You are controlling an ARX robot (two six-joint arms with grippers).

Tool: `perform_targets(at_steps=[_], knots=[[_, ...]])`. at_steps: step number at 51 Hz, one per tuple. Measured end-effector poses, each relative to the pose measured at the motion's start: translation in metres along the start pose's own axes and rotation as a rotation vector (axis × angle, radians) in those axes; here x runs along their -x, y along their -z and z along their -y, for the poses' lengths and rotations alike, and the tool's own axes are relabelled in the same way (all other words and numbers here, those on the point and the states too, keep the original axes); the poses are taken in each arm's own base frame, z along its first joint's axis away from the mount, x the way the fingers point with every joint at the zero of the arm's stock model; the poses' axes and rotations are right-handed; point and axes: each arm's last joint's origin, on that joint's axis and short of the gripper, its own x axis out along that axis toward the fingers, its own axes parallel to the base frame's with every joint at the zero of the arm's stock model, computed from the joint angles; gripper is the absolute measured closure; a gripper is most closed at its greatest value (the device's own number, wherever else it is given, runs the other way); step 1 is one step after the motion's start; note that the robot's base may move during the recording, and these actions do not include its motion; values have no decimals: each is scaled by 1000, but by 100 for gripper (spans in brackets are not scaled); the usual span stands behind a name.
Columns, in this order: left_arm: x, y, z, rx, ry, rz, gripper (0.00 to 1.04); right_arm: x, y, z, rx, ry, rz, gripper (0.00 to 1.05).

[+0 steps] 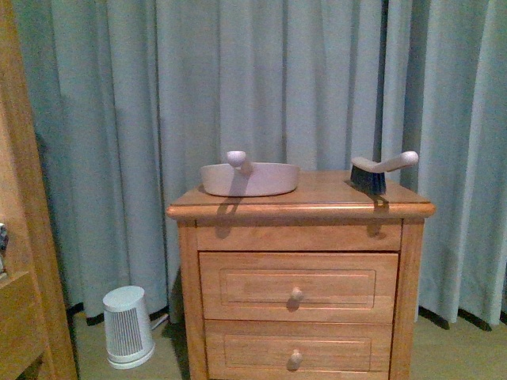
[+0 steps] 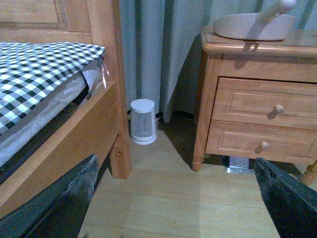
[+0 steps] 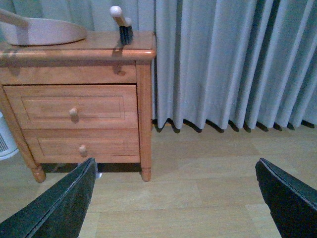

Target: Clean up trash

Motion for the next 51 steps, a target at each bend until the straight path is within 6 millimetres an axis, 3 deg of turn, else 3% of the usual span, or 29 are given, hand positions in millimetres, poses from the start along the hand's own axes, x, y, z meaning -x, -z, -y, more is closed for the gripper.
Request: perform_targets(at_steps=[51], knots=[[0, 0, 0, 0, 0, 0, 8, 0, 0, 0, 0, 0, 1, 7]])
